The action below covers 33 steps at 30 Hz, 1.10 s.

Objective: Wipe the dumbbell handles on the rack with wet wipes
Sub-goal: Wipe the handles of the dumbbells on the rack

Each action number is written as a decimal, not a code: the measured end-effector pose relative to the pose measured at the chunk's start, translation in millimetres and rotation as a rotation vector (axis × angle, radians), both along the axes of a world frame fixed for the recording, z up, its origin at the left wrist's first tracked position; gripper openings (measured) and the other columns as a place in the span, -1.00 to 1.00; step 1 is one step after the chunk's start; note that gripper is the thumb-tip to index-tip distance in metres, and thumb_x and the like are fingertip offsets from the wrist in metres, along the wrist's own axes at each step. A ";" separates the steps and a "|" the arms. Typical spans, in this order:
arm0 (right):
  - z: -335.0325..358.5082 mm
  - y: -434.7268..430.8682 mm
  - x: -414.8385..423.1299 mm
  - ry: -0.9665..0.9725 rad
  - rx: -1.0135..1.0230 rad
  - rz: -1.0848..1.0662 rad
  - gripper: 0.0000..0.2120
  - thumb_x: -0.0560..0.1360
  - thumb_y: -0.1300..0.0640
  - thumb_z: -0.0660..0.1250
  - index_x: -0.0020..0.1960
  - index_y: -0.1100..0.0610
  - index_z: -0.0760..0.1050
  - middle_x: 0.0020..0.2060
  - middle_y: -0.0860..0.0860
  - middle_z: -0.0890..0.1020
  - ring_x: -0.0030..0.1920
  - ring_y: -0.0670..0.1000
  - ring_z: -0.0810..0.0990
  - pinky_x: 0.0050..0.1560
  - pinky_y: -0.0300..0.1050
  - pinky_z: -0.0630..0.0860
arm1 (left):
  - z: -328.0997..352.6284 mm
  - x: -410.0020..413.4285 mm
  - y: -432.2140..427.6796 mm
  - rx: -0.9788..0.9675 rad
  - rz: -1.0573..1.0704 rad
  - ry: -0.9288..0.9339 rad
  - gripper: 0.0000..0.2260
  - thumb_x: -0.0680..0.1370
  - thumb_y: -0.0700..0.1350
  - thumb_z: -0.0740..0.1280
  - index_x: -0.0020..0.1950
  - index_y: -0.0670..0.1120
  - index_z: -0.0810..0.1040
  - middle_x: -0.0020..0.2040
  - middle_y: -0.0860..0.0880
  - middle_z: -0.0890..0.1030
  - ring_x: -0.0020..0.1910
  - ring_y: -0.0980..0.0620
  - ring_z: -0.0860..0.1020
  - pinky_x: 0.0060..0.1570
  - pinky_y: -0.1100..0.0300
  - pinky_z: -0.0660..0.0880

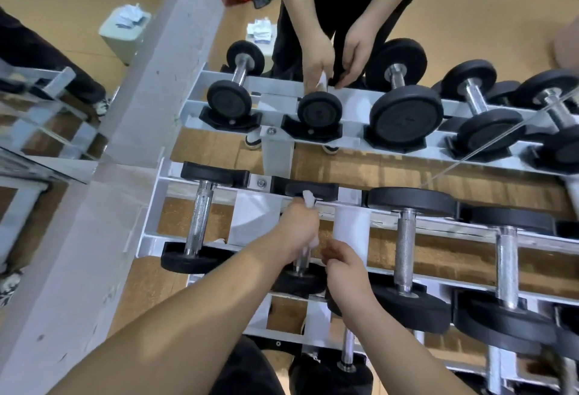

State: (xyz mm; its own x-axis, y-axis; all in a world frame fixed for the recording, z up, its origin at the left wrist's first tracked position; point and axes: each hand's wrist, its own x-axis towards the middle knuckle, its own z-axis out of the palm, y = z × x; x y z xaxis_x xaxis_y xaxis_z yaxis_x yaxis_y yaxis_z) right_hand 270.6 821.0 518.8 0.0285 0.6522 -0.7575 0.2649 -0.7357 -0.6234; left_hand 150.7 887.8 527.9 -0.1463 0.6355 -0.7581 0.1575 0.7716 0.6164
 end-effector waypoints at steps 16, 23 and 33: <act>-3.5 -0.1 13.8 0.293 -0.133 -0.179 -0.74 0.67 0.24 0.21 0.28 0.09 0.58 0.14 0.10 0.71 0.21 0.02 0.66 0.28 -0.10 0.58 | 2.3 11.0 -21.4 0.058 -0.204 0.230 -0.24 0.58 -0.26 0.21 0.68 -0.18 -0.16 0.66 -0.22 0.06 0.57 -0.26 0.23 0.54 -0.10 0.27; -5.0 -2.2 10.1 0.305 -0.165 -0.219 -0.62 0.74 -0.04 0.11 0.23 0.13 0.63 0.13 0.12 0.72 0.20 0.05 0.66 0.37 -0.03 0.52 | -2.5 5.8 -41.9 -0.030 -0.171 0.121 -0.50 0.56 -0.23 0.21 0.50 -0.28 0.26 0.33 -0.31 0.52 0.24 -0.27 0.59 0.17 -0.09 0.60; 1.9 -2.1 5.4 0.243 -0.166 -0.112 -0.53 0.73 -0.17 0.06 0.17 0.07 0.65 0.11 0.04 0.72 0.21 0.03 0.62 0.37 0.00 0.40 | 17.1 6.4 -70.3 -0.104 -0.294 0.088 -0.21 0.53 -0.14 0.23 0.68 -0.15 -0.12 0.54 -0.21 0.32 0.37 -0.20 0.48 0.34 -0.04 0.50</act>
State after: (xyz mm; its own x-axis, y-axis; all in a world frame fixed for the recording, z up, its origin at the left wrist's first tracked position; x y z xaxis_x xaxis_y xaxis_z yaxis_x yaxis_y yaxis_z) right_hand 276.0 819.0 520.8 -0.1022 0.5220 -0.8468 0.0347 -0.8489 -0.5275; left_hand 157.1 817.5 545.0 -0.0362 0.5798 -0.8140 0.4319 0.7436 0.5104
